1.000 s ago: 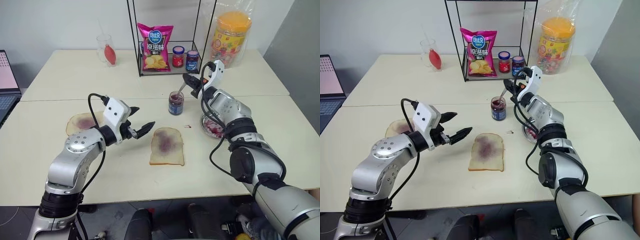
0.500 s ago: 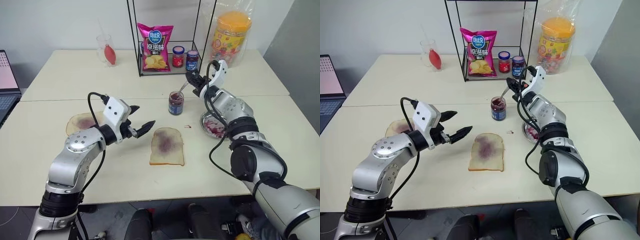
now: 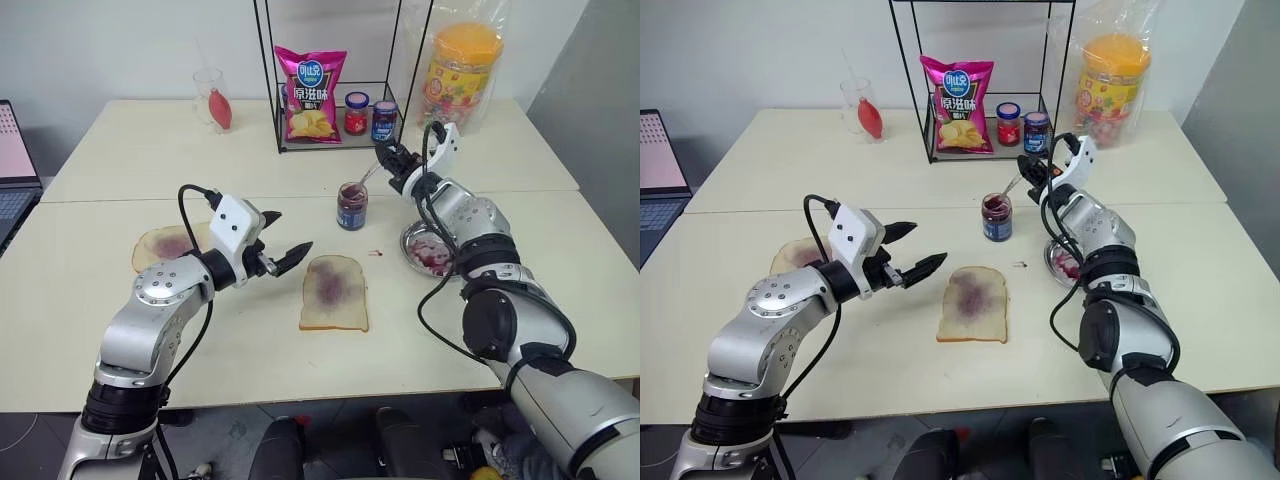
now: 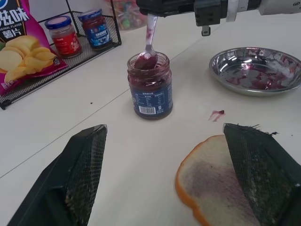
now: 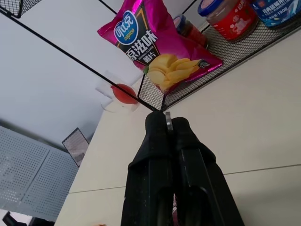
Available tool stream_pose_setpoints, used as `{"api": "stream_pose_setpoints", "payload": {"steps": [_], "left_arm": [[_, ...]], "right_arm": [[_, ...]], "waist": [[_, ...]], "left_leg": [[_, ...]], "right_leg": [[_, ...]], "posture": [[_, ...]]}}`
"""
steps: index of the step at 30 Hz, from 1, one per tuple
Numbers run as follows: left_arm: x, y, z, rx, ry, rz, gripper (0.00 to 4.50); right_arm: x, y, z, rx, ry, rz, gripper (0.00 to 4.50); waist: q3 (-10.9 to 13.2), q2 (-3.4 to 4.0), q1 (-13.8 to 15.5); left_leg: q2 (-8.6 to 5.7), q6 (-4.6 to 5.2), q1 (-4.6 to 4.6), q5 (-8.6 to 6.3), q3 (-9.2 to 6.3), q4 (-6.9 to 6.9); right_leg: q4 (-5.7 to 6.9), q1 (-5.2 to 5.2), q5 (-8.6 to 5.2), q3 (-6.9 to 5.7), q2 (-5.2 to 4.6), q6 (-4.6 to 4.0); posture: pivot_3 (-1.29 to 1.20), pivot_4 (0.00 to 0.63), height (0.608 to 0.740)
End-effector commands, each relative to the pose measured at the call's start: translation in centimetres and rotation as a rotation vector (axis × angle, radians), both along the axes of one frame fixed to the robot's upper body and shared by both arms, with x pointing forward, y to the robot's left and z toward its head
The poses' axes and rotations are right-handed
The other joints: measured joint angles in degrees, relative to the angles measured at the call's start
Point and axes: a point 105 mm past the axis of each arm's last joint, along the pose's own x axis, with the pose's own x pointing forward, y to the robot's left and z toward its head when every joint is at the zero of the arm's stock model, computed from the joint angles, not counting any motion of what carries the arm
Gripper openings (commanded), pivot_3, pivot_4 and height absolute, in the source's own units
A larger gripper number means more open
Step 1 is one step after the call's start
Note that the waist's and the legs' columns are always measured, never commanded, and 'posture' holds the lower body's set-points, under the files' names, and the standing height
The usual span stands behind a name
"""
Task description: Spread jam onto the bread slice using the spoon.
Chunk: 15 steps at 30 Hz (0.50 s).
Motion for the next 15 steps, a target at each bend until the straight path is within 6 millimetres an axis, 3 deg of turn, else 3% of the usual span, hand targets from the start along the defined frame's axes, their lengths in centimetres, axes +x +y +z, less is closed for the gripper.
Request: {"api": "stream_pose_setpoints", "payload": {"steps": [1, 15], "left_arm": [[-0.03, -0.43, 1.11, -0.005, -0.051, -0.022, 4.13], [0.16, -0.55, 1.34, -0.013, -0.062, -0.026, 4.13]], "right_arm": [[0.14, -0.61, 2.69, 0.045, -0.054, -0.007, 0.01], [0.06, -1.25, 2.78, 0.169, 0.019, -0.001, 0.01]], "waist": [[0.0, 0.00, 0.0], [0.0, 0.00, 0.0]], "left_leg": [[0.00, 0.00, 0.00, 0.00, 0.00, 0.00], [0.00, 0.00, 0.00, 0.00, 0.00, -0.02]], "right_leg": [[0.00, 0.00, 0.00, 0.00, 0.00, 0.00], [-0.02, 0.00, 0.00, 0.00, 0.00, 0.00]], "posture": [[0.00, 0.150, 0.740], [0.00, 0.150, 0.740]]}}
